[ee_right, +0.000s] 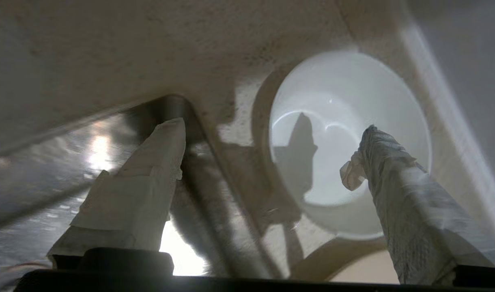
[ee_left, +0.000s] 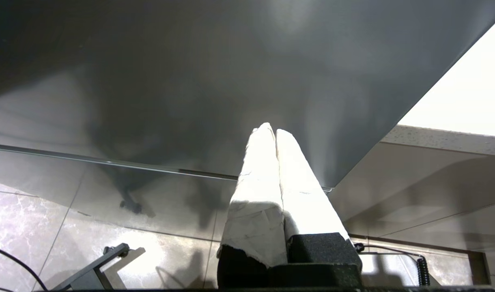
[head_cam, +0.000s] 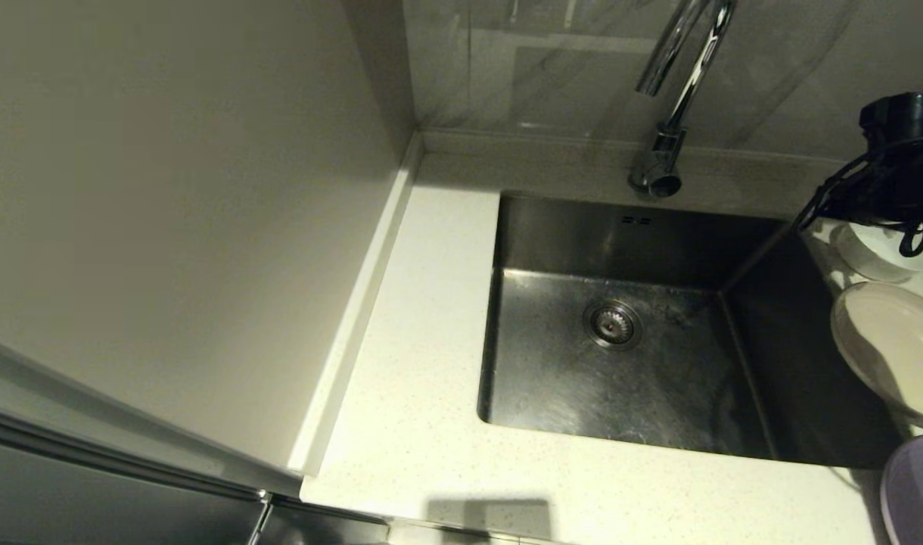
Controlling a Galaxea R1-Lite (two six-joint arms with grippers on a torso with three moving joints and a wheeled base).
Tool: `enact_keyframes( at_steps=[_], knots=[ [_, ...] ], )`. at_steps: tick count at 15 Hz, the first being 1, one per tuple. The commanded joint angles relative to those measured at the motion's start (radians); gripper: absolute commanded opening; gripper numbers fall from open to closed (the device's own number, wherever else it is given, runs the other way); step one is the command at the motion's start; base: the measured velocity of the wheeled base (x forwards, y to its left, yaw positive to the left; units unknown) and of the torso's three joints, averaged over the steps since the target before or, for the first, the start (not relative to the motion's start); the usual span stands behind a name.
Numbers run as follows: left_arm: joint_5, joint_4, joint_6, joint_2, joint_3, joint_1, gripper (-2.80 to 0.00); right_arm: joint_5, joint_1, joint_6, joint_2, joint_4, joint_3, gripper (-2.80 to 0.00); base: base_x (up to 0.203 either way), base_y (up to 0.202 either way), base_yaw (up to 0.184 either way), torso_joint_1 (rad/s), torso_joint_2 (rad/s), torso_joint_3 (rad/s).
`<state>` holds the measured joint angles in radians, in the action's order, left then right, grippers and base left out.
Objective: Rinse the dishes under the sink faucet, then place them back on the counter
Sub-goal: Put a bowl into the sink
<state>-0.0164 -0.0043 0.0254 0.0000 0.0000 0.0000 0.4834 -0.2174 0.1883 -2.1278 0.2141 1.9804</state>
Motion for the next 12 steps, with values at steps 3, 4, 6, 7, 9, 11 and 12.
enact_keyframes(
  at_steps=[3,4,6,7,9,11,12],
  knots=[
    [0.000,0.000,0.001,-0.004,0.000,0.000,-2.80,0.003,-0.039,-0.144,-0.033,-0.072,0.001,0.00,0.000,0.000,0.000,0.000,0.00,0.000],
    [0.000,0.000,0.001,-0.003,0.000,0.000,-2.80,0.002,-0.050,-0.165,-0.038,-0.088,0.001,0.00,0.000,0.000,0.000,0.000,0.00,0.000],
    [0.000,0.000,0.001,-0.003,0.000,0.000,-2.80,0.001,-0.057,-0.171,-0.043,-0.090,0.000,0.00,0.000,0.000,0.000,0.000,0.00,0.000],
    [0.000,0.000,0.001,-0.004,0.000,-0.001,-2.80,0.003,-0.062,-0.171,-0.053,-0.090,0.000,0.00,0.000,0.000,0.000,0.000,0.00,0.000],
    [0.000,0.000,0.001,-0.003,0.000,0.000,-2.80,0.001,-0.066,-0.170,-0.066,-0.090,-0.002,0.00,0.000,0.000,0.000,0.000,0.00,0.000],
    [0.000,0.000,0.001,-0.003,0.000,0.000,-2.80,0.003,-0.066,-0.170,-0.073,-0.088,-0.003,0.00,0.000,0.000,0.000,0.000,0.00,0.000],
    [0.000,0.000,0.001,-0.003,0.000,0.000,-2.80,0.003,-0.066,-0.170,-0.076,-0.088,-0.003,0.00,0.000,0.000,0.000,0.000,0.00,0.000]
  ],
)
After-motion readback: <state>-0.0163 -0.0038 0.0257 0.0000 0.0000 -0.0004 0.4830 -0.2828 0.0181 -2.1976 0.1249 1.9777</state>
